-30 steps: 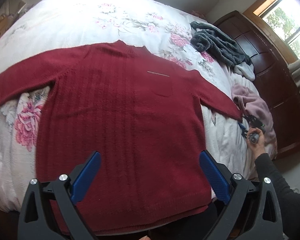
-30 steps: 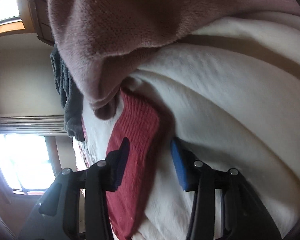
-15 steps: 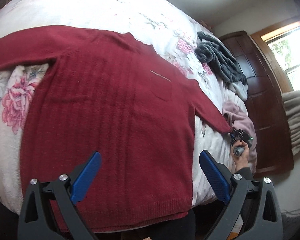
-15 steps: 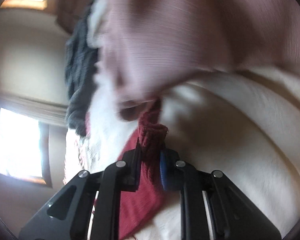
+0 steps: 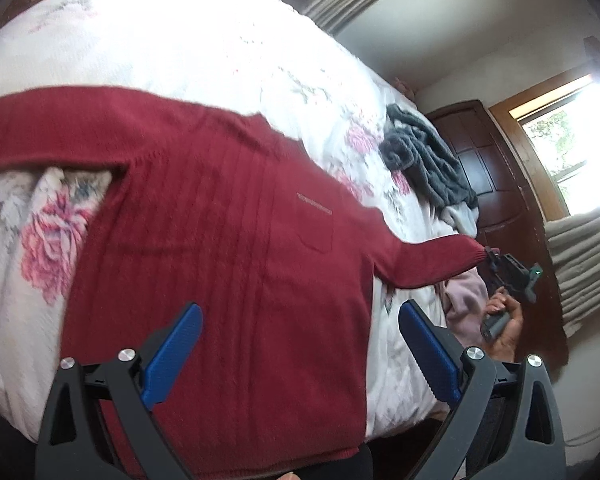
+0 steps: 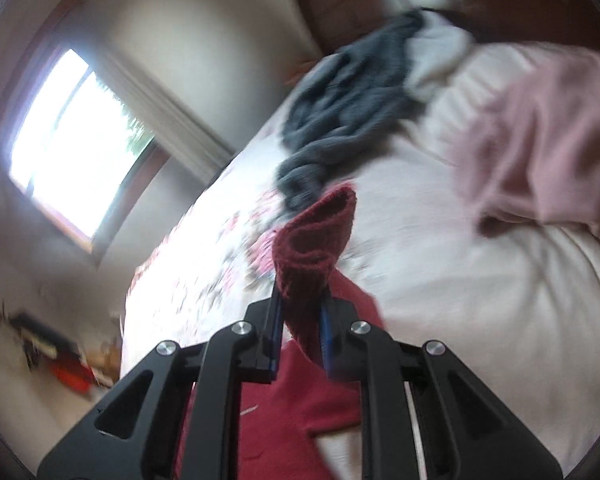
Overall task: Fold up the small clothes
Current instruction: 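Carry the sleeve across the sweater with the right tool while the left tool grasps the cuff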
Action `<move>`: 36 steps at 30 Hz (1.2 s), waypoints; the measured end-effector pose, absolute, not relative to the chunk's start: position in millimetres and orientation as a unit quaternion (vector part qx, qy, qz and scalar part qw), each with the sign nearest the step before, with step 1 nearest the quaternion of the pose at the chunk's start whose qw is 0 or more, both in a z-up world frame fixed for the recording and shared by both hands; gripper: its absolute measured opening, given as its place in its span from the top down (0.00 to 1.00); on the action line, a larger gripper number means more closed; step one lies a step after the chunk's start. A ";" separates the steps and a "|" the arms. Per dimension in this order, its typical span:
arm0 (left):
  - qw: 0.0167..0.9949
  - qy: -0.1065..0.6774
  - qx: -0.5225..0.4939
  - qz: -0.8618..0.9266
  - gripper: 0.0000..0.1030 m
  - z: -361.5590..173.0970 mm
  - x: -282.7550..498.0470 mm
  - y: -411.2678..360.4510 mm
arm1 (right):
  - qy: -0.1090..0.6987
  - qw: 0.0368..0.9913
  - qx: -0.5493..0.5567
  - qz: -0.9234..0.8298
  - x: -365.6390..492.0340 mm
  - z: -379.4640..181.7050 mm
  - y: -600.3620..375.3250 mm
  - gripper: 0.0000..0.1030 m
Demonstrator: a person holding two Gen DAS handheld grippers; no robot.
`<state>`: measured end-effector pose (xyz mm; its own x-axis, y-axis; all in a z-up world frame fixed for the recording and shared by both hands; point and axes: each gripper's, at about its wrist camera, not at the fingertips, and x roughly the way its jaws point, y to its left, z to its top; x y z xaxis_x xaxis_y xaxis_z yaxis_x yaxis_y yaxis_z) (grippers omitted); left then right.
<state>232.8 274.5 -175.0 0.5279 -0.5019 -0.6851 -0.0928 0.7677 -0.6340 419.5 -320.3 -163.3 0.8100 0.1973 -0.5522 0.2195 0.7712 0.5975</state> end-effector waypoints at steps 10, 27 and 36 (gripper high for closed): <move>0.846 0.437 -0.288 -0.097 0.04 -167.3 265.1 292.6 | 0.356 0.907 0.215 0.068 446.7 -180.8 -161.1 0.86; 0.795 0.481 -0.338 -0.152 0.04 -234.0 346.5 271.7 | 0.478 0.870 0.017 0.121 448.0 -337.5 40.5 0.68; 0.694 0.554 -0.412 -0.205 0.04 -317.4 424.9 224.9 | 0.376 0.894 0.214 0.117 365.3 -319.2 -46.0 0.36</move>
